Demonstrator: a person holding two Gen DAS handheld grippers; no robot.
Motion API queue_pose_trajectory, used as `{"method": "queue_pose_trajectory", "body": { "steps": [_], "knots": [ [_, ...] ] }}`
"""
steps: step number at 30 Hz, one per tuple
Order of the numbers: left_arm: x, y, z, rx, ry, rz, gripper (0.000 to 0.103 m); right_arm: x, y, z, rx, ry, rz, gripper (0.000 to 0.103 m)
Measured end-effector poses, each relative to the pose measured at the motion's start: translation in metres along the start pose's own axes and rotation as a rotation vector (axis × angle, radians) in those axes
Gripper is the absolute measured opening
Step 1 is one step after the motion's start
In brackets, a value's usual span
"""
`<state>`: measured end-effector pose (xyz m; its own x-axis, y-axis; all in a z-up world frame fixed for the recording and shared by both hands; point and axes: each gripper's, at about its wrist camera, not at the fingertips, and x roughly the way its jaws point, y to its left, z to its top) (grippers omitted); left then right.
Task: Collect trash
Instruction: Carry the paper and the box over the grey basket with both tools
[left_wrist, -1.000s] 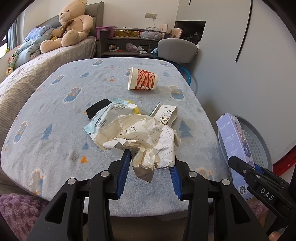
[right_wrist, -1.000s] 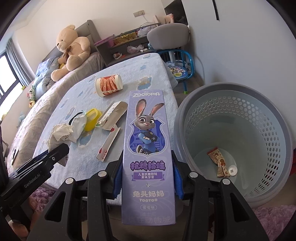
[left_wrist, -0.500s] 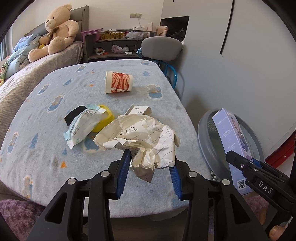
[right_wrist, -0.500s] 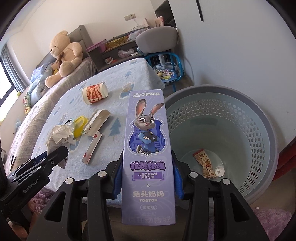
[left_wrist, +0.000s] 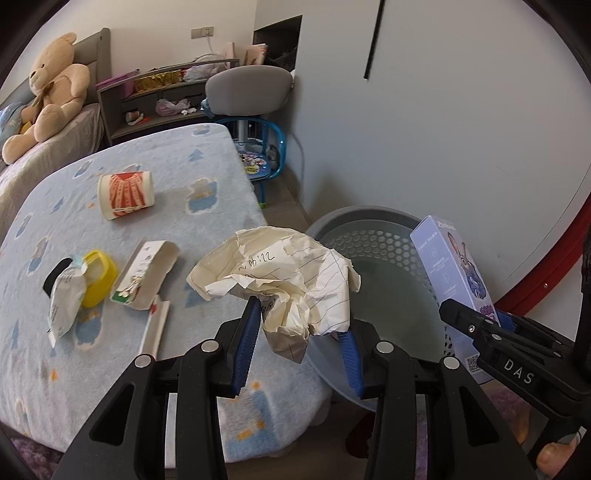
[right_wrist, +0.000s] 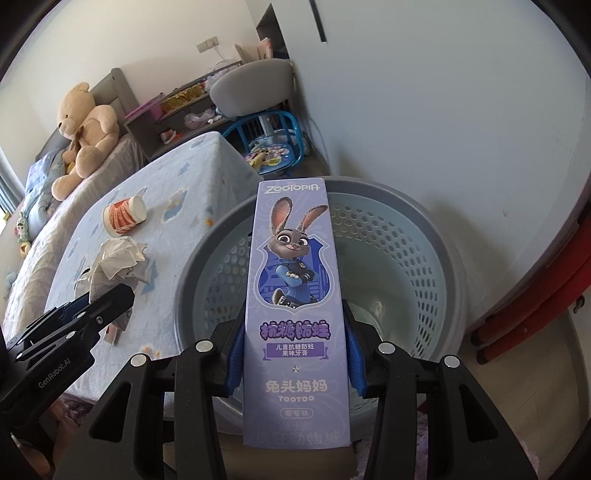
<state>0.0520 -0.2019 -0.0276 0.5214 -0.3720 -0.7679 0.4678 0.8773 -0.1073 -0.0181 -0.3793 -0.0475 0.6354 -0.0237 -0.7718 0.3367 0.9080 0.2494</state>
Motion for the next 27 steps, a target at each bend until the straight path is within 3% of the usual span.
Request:
{"method": "queue_pose_trajectory", "body": {
  "steps": [6,22,27],
  "knots": [
    [0.027,-0.026,0.013,0.031,0.034,-0.031,0.04,0.008,-0.019,0.003,0.025,0.006,-0.021,0.043],
    [0.056,-0.047,0.014,0.069,0.089,0.0,0.041,0.025,-0.03,0.003,0.033,0.047,-0.035,0.043],
    [0.053,-0.048,0.013,0.072,0.082,0.013,0.048,0.024,-0.03,0.003,0.03,0.038,-0.048,0.046]
  ]
}}
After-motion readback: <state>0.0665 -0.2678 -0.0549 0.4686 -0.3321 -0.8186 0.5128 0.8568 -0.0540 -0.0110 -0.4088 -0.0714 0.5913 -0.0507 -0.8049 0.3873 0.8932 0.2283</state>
